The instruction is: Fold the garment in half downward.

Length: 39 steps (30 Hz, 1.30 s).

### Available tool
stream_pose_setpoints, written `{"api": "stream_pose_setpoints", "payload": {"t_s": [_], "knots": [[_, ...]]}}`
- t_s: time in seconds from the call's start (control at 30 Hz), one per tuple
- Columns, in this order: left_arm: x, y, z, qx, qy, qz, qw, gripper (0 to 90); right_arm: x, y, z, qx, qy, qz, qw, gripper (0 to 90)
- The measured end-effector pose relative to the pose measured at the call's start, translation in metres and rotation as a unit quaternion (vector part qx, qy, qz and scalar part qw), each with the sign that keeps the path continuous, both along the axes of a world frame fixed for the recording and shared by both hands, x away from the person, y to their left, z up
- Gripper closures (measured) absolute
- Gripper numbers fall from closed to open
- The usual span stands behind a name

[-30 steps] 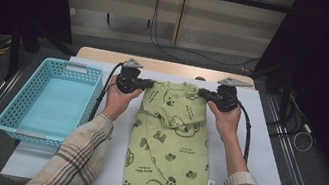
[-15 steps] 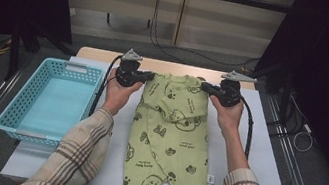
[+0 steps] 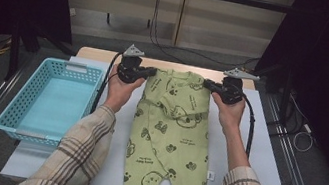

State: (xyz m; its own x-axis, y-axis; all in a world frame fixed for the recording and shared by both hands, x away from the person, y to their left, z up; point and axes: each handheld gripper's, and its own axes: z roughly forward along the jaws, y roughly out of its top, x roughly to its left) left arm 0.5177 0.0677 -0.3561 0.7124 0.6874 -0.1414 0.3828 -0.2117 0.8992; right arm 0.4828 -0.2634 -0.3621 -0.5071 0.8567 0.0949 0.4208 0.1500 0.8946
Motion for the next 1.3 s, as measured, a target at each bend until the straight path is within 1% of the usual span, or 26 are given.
{"api": "stream_pose_setpoints", "payload": {"t_s": [0.1,0.17,0.3,0.33,0.43,0.47,0.53,0.57,0.63,0.67,0.73,0.77,0.8,0.9,1.03,1.1,1.13,1.17,1.27,1.3], "knots": [[0.002,-0.001,0.001,-0.004,-0.002,-0.004,1.0000,87.9,0.000,0.000,0.001,-0.002,-0.002,0.002,1.0000,87.6],[0.002,-0.001,0.001,-0.002,-0.001,-0.003,1.0000,87.9,0.001,0.001,0.003,0.000,-0.001,0.001,1.0000,87.6],[0.006,-0.001,0.002,-0.011,-0.003,0.002,0.9999,87.9,0.002,-0.001,0.006,0.001,-0.007,-0.004,1.0000,87.6],[0.006,-0.001,0.003,-0.007,-0.004,0.002,1.0000,88.0,0.003,-0.001,0.007,-0.001,-0.008,-0.003,1.0000,87.6],[0.007,-0.002,0.006,-0.004,-0.008,0.003,1.0000,87.9,0.004,-0.001,0.010,0.000,-0.009,-0.004,0.9999,87.6],[0.007,-0.002,0.006,-0.004,-0.008,0.003,1.0000,87.9,0.004,-0.001,0.011,-0.003,-0.012,-0.004,0.9999,87.6],[0.007,-0.002,0.008,-0.006,-0.009,0.002,0.9999,87.9,0.005,-0.001,0.012,0.000,-0.013,-0.002,0.9999,87.6],[0.008,-0.003,0.009,-0.010,-0.011,0.003,0.9999,87.9,0.005,-0.001,0.013,-0.002,-0.015,-0.007,0.9999,87.6],[0.009,-0.004,0.012,-0.012,-0.011,0.005,0.9999,87.9,0.005,-0.003,0.016,-0.003,-0.014,-0.008,0.9999,87.6],[0.009,-0.004,0.013,-0.010,-0.011,0.005,0.9999,87.9,0.006,-0.003,0.018,0.000,-0.015,-0.008,0.9998,87.6],[0.010,-0.005,0.014,-0.013,-0.013,0.005,0.9998,87.9,0.006,-0.004,0.019,-0.001,-0.018,-0.009,0.9998,87.6],[0.010,-0.005,0.014,-0.010,-0.013,0.007,0.9998,87.9,0.006,-0.004,0.020,-0.004,-0.019,-0.009,0.9998,87.6],[0.010,-0.006,0.015,-0.013,-0.014,0.007,0.9998,87.9,0.006,-0.004,0.021,-0.002,-0.019,-0.010,0.9998,87.6],[0.010,-0.007,0.016,-0.009,-0.017,0.005,0.9998,88.0,0.008,-0.005,0.022,-0.002,-0.019,-0.013,0.9997,87.6],[0.012,-0.006,0.016,-0.017,-0.018,0.006,0.9997,88.0,0.010,-0.005,0.024,-0.007,-0.020,-0.015,0.9997,87.6],[0.013,-0.006,0.015,-0.015,-0.016,0.008,0.9997,88.0,0.011,-0.004,0.025,-0.008,-0.019,-0.016,0.9997,87.6],[0.014,-0.006,0.015,-0.016,-0.016,0.009,0.9997,88.0,0.012,-0.004,0.025,-0.008,-0.022,-0.016,0.9996,87.6],[0.014,-0.006,0.015,-0.017,-0.016,0.010,0.9997,88.0,0.012,-0.003,0.026,-0.012,-0.022,-0.017,0.9995,87.6],[0.016,-0.005,0.016,-0.016,-0.018,0.013,0.9996,88.0,0.014,-0.003,0.028,-0.008,-0.024,-0.015,0.9996,87.6],[0.016,-0.004,0.016,-0.023,-0.018,0.014,0.9995,88.0,0.015,-0.003,0.029,-0.008,-0.024,-0.015,0.9996,87.6]]}}
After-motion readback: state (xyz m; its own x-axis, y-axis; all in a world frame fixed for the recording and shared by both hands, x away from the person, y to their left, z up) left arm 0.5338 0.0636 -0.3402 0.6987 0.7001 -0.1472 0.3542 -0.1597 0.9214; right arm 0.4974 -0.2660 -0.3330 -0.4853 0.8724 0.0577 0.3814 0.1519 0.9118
